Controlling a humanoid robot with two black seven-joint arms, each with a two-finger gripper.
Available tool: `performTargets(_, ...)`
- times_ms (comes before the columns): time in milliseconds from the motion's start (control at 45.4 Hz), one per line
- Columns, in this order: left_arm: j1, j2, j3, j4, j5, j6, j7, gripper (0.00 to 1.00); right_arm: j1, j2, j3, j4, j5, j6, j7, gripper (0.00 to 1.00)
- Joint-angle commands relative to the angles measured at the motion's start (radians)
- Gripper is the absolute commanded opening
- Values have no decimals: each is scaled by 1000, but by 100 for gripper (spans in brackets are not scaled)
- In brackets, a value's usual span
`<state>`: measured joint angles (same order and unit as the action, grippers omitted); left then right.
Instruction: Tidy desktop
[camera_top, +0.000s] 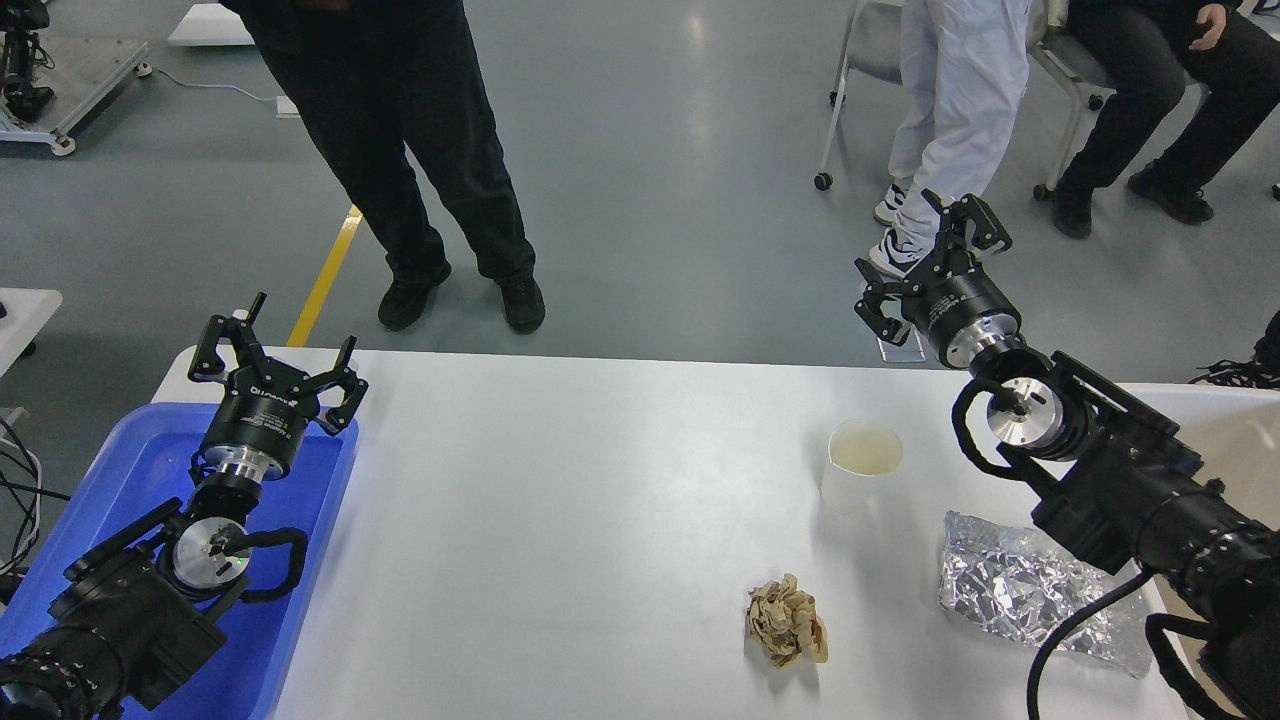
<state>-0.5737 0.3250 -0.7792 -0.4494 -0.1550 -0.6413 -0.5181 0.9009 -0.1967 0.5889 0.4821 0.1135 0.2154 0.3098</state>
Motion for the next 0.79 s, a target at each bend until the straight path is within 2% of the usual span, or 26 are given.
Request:
performTargets(0,0,-1,0,0,0,0,1,100,1,0,-3,0,0,-2,0,100)
performTargets(771,0,0,2,0,0,0,0,100,15,-47,-24,35,-55,56,-3,100)
